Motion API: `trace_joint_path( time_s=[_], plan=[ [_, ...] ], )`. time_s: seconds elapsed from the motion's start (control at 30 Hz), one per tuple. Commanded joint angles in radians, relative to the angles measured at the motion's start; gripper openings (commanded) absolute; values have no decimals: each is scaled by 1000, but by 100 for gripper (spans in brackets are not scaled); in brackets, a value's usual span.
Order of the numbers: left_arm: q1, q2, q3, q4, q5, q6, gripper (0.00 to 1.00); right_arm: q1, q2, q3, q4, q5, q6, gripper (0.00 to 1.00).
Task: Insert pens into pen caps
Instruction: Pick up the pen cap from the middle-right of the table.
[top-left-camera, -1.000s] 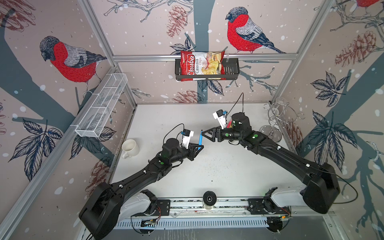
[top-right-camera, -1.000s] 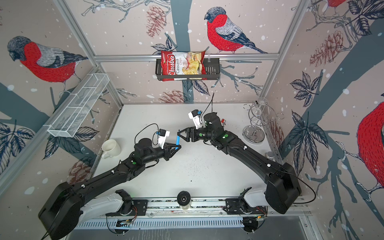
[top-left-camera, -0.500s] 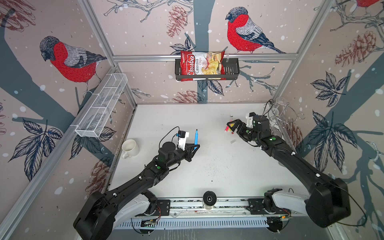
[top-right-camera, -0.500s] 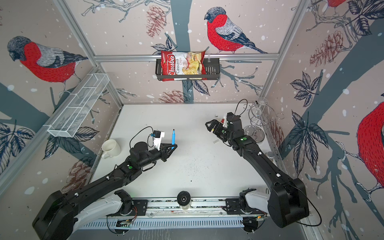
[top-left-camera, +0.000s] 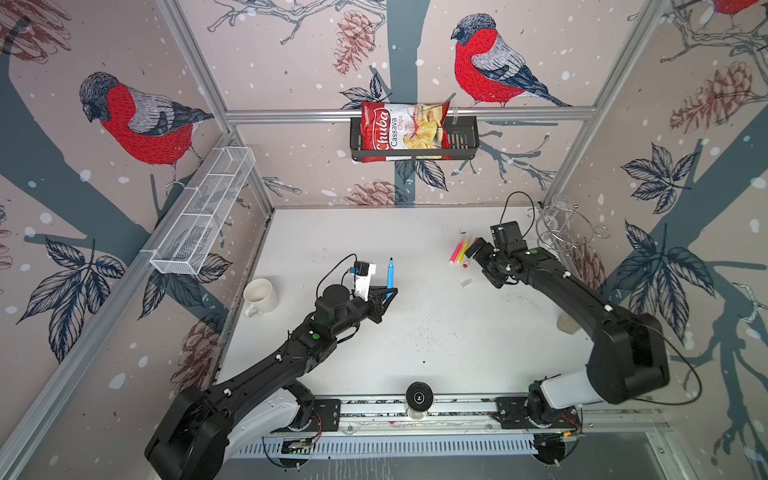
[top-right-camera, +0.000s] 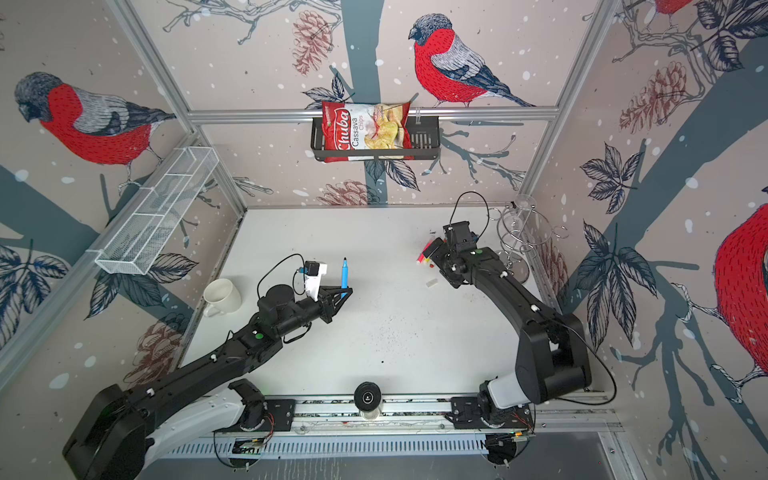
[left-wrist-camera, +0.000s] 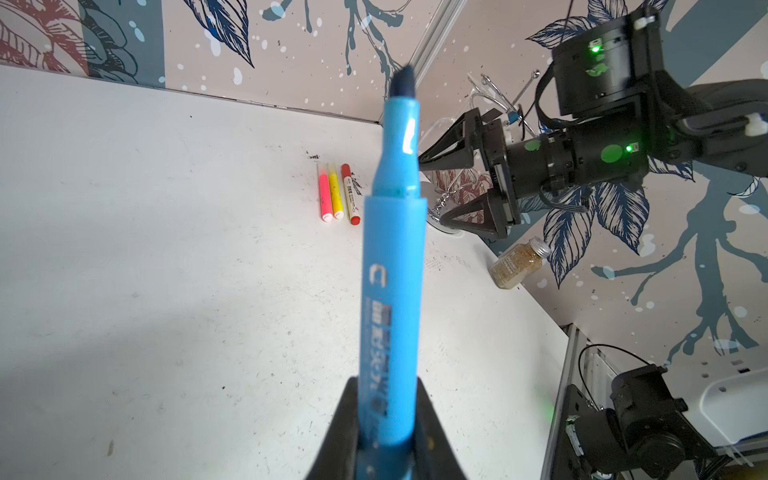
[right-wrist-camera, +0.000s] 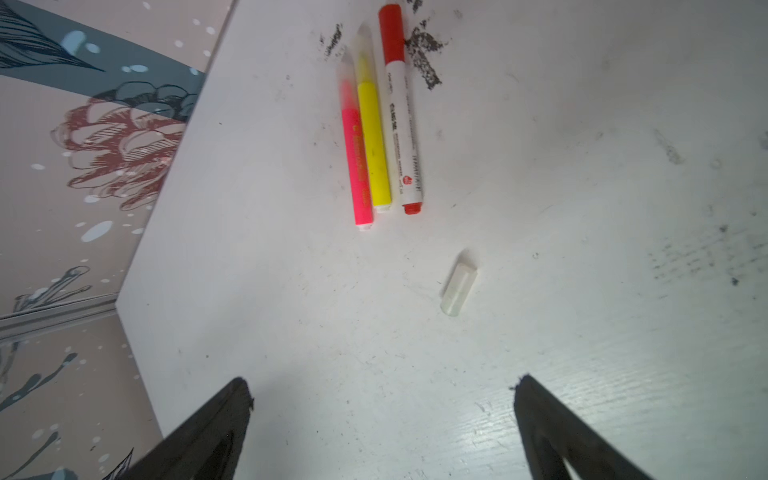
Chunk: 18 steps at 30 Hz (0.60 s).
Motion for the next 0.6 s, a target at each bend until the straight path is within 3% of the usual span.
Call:
trace_joint_path(
  time_s=[0.0, 0.27, 0.57],
  plan=[
    [1, -3, 1, 15, -11, 17, 0, 4, 65, 62, -128, 34, 23, 97],
    [2, -2, 2, 17, -14, 20, 0, 22, 247, 168, -193, -23, -21, 75],
    [2, -9, 2, 3, -24, 29, 0, 38, 314, 205, -224, 22, -3, 74]
  ],
)
